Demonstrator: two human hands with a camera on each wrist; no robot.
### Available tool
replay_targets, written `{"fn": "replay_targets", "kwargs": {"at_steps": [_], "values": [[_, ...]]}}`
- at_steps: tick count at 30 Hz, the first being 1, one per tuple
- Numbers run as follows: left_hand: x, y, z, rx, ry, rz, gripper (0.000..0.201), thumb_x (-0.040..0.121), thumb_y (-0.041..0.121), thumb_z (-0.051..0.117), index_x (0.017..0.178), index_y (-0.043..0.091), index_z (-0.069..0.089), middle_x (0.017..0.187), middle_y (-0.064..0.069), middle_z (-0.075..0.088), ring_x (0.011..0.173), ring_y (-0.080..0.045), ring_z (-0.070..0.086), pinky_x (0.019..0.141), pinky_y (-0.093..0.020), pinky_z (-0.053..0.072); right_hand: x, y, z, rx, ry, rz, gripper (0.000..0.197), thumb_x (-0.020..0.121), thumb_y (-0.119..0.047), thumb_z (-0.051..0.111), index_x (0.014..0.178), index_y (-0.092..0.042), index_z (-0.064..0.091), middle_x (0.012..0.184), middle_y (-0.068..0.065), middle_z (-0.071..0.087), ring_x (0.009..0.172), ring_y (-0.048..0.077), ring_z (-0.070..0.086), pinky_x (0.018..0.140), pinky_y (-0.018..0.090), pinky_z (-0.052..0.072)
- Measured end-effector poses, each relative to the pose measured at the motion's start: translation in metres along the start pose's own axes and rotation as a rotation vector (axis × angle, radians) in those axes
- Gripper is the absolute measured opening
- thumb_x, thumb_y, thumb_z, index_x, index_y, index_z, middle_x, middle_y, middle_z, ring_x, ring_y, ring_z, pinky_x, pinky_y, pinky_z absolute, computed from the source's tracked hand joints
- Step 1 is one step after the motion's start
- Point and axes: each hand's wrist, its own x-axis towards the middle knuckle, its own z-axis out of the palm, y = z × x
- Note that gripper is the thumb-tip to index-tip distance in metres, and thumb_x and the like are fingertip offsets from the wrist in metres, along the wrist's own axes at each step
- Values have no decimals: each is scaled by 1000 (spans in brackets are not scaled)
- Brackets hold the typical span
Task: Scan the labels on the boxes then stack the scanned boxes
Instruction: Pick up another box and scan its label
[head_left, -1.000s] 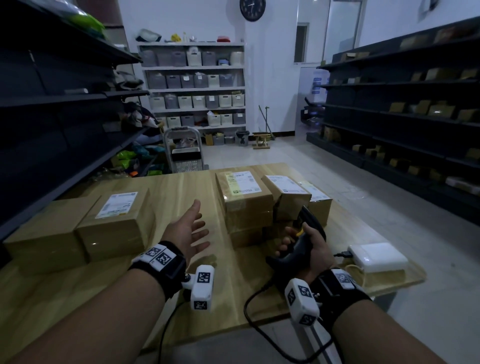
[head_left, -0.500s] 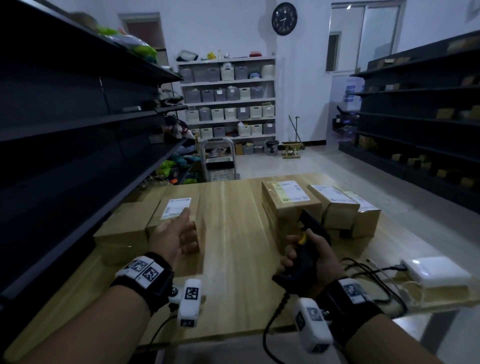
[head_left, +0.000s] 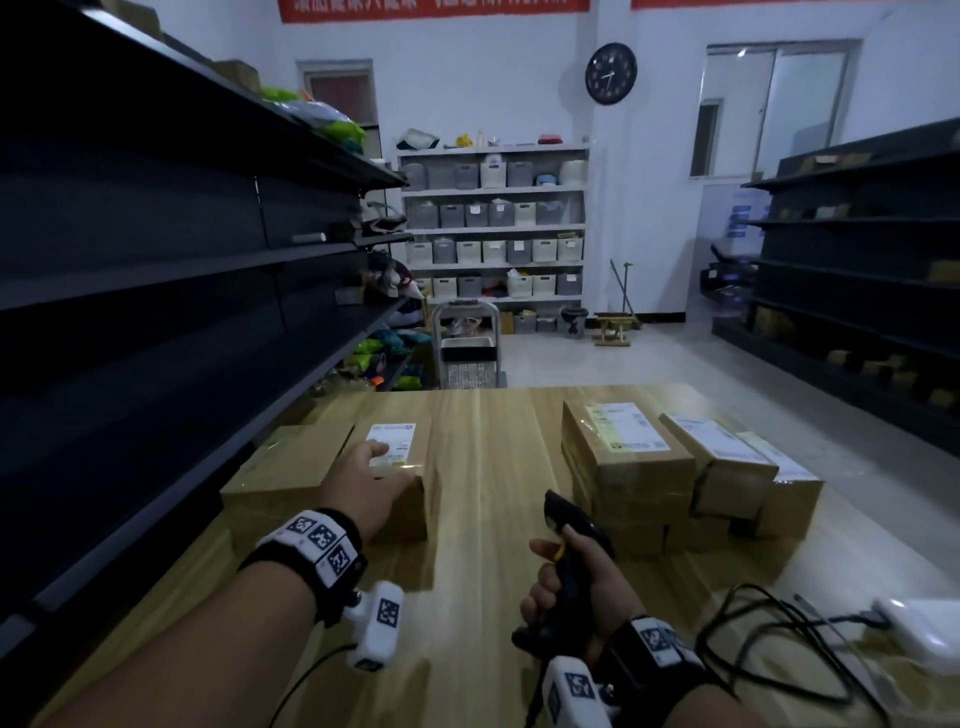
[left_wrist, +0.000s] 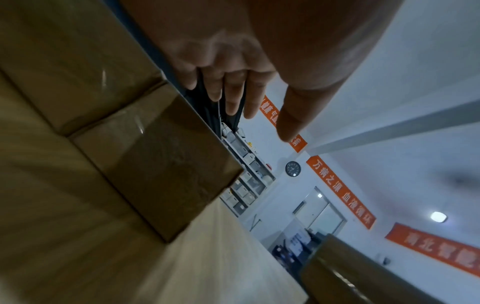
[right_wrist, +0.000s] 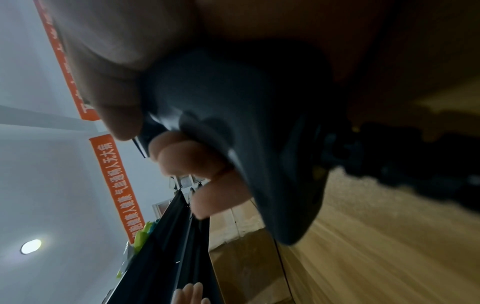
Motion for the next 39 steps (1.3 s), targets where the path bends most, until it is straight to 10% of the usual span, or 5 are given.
{"fn": "replay_targets", "kwargs": {"at_steps": [8,17,21,30,39], "values": [[4,17,21,966,-57,169,66,90,63,69,145,30,56,148,3,62,134,-24,60,114,-44,49,5,-3,-2,61,-48,36,43,86,-39,75,104,0,70,65,13,45,51,28,49,62,37,44],[-45,27,28,1003,-103,313,50,96,64,57,140,41,59,144,9,57,138,-22,50,117,-54,40,14,-4,-10,35,-36,56,50,85,-44,78,114,-3,73,95,20,71,83,38,69,74,46,56],[-57,18,31,659,-86,285,42,95,67,63,128,42,68,135,13,63,127,-18,59,114,-50,48,15,-2,-8,20,-7,36,54,80,-45,79,114,-4,76,126,19,75,123,44,67,87,49,55],[-58,-32,38,-428,-52,-295,74,90,42,88,149,9,57,122,-12,75,104,-33,72,87,-44,57,11,-1,-6,1,-36,-5,54,80,-44,77,118,-5,75,134,17,73,120,41,68,95,52,51],[-48,-52,58,-639,-111,-165,73,81,46,93,143,19,66,117,-10,83,105,-34,80,86,-44,64,13,1,-6,-51,2,-20,64,80,-46,75,130,-6,71,129,16,75,121,41,69,88,49,54]]}}
